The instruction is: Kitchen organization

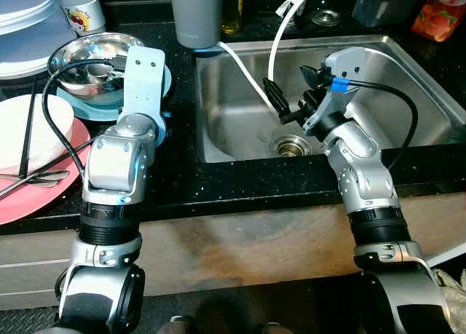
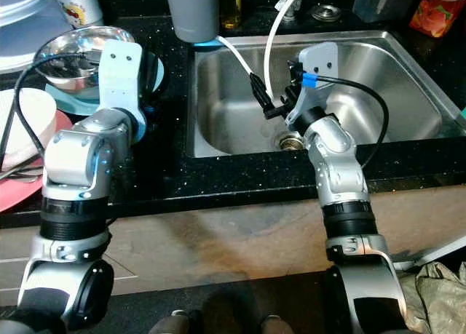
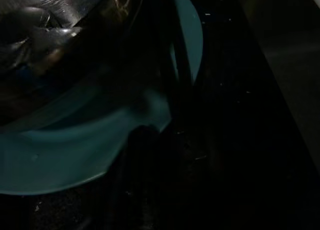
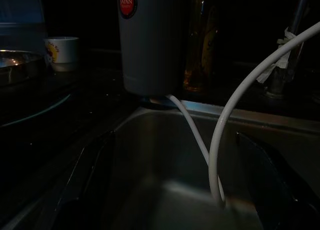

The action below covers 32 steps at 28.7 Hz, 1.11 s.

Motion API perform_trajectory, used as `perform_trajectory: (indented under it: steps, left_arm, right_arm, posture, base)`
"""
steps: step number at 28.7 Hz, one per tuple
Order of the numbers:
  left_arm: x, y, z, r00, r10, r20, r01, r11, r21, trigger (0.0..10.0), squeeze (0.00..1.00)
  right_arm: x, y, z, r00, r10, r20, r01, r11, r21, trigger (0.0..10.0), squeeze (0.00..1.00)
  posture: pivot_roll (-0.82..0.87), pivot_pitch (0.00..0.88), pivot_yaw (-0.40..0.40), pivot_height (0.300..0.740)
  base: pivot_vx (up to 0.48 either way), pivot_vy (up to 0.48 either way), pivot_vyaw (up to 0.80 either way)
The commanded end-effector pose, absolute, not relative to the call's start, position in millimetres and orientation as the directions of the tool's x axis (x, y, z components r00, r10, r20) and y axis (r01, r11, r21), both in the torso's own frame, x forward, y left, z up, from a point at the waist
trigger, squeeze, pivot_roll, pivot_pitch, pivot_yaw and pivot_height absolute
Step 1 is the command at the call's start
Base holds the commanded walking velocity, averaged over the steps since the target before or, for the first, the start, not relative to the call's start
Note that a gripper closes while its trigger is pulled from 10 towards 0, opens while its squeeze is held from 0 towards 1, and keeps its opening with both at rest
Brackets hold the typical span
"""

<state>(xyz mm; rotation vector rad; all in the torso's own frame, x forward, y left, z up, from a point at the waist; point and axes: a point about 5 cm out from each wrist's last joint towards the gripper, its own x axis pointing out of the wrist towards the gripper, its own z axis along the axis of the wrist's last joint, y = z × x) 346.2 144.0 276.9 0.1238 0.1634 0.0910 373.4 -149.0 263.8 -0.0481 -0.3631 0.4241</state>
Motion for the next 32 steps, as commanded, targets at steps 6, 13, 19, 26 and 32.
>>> perform_trajectory:
  steps: [6, 13, 19, 26, 32]
  left_arm:
    - [346.6, 147.0, 272.3, 0.977, 0.103, -0.187, -0.080, 0.989, 0.127, 0.0, 0.00]
    - [346.8, 146.9, 274.8, 0.980, 0.097, -0.174, -0.076, 0.990, 0.120, 0.0, 0.00]
    - [345.4, 137.7, 286.0, 0.997, 0.013, -0.078, -0.005, 0.994, 0.105, 0.0, 0.00]
    - [340.9, 123.3, 299.5, 0.992, -0.112, 0.053, 0.105, 0.988, 0.116, 0.0, 0.00]
    - [335.9, 111.8, 299.9, 0.973, -0.218, 0.075, 0.208, 0.970, 0.127, 0.0, 0.00]
  right_arm:
    - [374.3, -153.2, 265.7, 0.848, 0.401, 0.345, -0.387, 0.915, -0.114, 10.0, 0.00]
    - [374.6, -154.0, 266.6, 0.849, 0.400, 0.346, -0.384, 0.916, -0.117, 10.0, 0.00]
    - [374.8, -154.8, 268.1, 0.848, 0.399, 0.348, -0.382, 0.917, -0.118, 10.0, 0.00]
    - [375.0, -155.4, 270.0, 0.847, 0.397, 0.353, -0.381, 0.917, -0.117, 10.0, 0.00]
    - [375.0, -155.7, 270.3, 0.848, 0.395, 0.354, -0.379, 0.918, -0.117, 10.0, 0.00]
  posture:
    - [0.01, 0.167, 0.008, 0.740]
    - [0.01, 0.168, 0.006, 0.740]
    - [0.01, 0.168, 0.005, 0.740]
    - [0.01, 0.169, 0.004, 0.740]
    - [0.01, 0.170, 0.005, 0.740]
  base:
    - [0.000, 0.000, 0.00]
    - [0.000, 0.000, 0.00]
    - [0.000, 0.000, 0.00]
    - [0.000, 0.000, 0.00]
    - [0.000, 0.000, 0.00]
